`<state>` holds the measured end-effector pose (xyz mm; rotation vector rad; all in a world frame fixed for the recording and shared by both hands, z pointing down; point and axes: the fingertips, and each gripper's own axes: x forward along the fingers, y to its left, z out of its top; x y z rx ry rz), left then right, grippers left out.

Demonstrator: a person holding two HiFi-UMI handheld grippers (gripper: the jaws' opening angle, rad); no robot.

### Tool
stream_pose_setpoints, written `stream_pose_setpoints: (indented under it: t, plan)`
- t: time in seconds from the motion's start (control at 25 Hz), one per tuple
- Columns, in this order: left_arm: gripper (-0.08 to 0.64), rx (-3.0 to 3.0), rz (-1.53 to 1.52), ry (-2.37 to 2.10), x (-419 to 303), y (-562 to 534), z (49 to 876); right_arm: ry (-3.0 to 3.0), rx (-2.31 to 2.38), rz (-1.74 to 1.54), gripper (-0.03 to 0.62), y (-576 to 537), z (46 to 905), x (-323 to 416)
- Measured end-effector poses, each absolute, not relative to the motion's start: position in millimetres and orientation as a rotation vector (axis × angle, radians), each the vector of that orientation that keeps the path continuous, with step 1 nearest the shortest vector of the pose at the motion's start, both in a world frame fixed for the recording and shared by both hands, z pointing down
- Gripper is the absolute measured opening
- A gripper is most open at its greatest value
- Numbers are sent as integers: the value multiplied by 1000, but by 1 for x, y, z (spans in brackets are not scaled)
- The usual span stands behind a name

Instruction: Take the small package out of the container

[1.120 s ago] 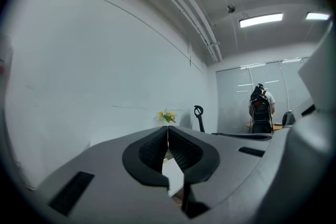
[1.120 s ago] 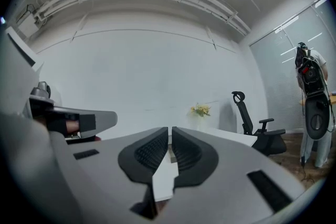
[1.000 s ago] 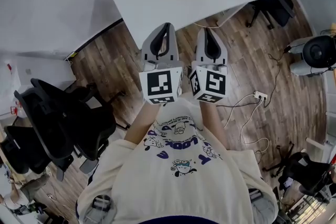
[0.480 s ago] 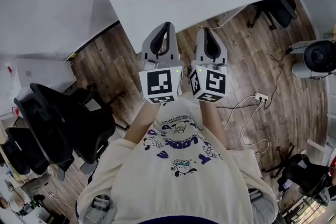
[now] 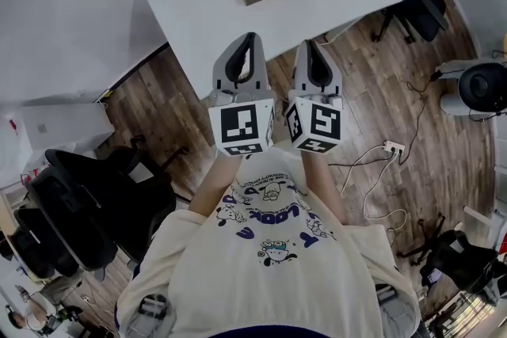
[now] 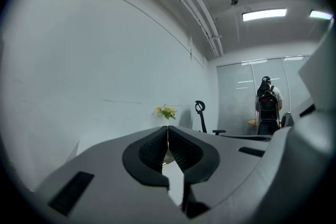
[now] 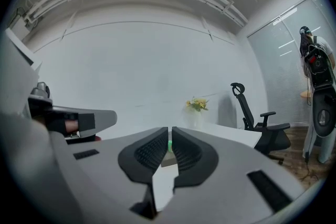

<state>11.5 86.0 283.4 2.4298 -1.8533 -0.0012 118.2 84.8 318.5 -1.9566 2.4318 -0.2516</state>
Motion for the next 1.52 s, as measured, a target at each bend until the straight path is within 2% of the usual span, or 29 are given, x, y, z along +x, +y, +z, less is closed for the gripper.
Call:
stream_pose_setpoints:
  t: [1.0, 1.52]
  plan:
    - [14, 2391, 31, -1832, -2, -77, 290, 2488, -1971, -308, 40, -74, 326, 106]
    - [14, 2323, 53, -1819, -16, -115, 316, 2522, -1989, -372, 40, -107, 350, 97]
